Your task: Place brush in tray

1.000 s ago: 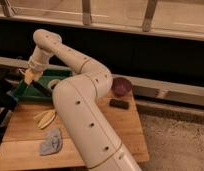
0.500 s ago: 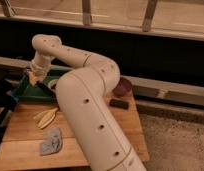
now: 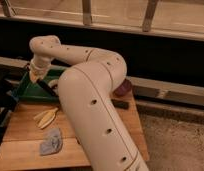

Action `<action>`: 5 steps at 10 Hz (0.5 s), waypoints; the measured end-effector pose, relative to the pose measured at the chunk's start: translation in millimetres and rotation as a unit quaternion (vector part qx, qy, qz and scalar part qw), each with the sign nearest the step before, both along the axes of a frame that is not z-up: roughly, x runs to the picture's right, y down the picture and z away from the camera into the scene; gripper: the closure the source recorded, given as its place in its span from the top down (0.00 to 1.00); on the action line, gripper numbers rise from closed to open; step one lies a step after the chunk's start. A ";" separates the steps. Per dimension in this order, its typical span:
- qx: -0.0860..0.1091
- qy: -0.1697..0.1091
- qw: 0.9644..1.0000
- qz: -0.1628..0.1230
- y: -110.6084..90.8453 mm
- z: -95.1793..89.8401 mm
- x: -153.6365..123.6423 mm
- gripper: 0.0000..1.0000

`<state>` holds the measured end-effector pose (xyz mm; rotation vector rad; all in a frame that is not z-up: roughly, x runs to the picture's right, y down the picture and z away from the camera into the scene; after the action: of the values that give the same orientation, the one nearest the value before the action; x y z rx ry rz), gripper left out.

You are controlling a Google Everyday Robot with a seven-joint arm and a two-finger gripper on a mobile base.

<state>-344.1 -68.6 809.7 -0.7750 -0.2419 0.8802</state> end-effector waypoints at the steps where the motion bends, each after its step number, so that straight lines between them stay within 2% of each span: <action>1: -0.008 -0.009 1.000 -0.007 -0.5 1.5 -5.7 0.00; 5: -0.044 -0.030 0.998 -0.025 6.6 10.5 -12.4 0.00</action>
<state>-356.5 -61.9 820.2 -0.8870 -0.2376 0.8255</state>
